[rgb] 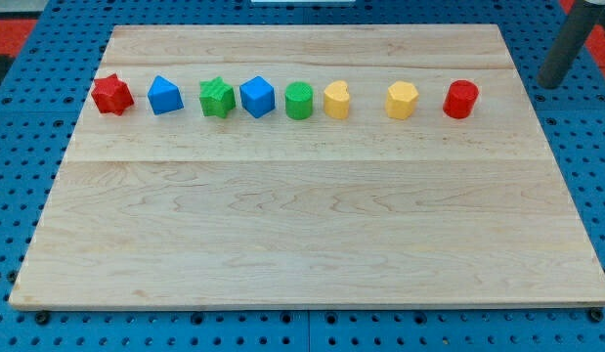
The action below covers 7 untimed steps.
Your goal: Slide yellow blocks down from the line of blocks
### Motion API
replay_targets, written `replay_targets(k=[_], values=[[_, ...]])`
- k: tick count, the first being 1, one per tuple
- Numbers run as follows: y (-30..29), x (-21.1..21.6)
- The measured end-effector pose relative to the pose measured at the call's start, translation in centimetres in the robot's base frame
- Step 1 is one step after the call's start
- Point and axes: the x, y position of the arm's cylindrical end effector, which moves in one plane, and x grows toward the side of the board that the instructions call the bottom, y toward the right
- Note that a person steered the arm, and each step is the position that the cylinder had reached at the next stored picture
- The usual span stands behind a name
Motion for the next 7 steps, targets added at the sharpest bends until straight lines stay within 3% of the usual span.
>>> replay_targets(k=[1,3,4,5,6,7], values=[[0.6,0.3],[-3.7,9.4],[-10.9,13.1],[-18.1,11.2],[-14.8,5.8],[-15.5,3.6]])
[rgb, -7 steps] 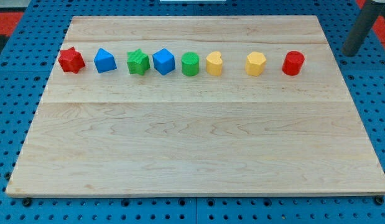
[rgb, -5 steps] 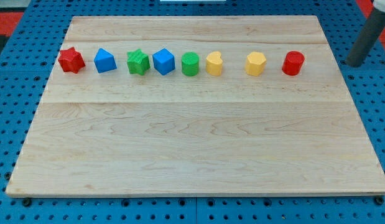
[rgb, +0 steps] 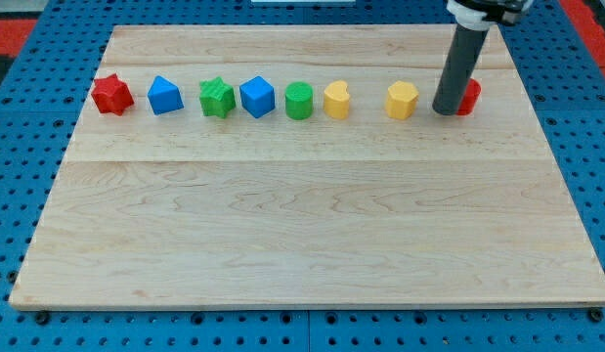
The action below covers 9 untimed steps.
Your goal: Slide yellow blocks down from the line of blocks
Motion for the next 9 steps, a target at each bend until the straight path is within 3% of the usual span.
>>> replay_targets(k=[2,3,4,5,7,9], values=[[-12.2,-1.7],[-13.1,-0.8],[-13.4,-5.1],[-18.0,-2.1],[-15.5,2.2],[-11.2,1.4]])
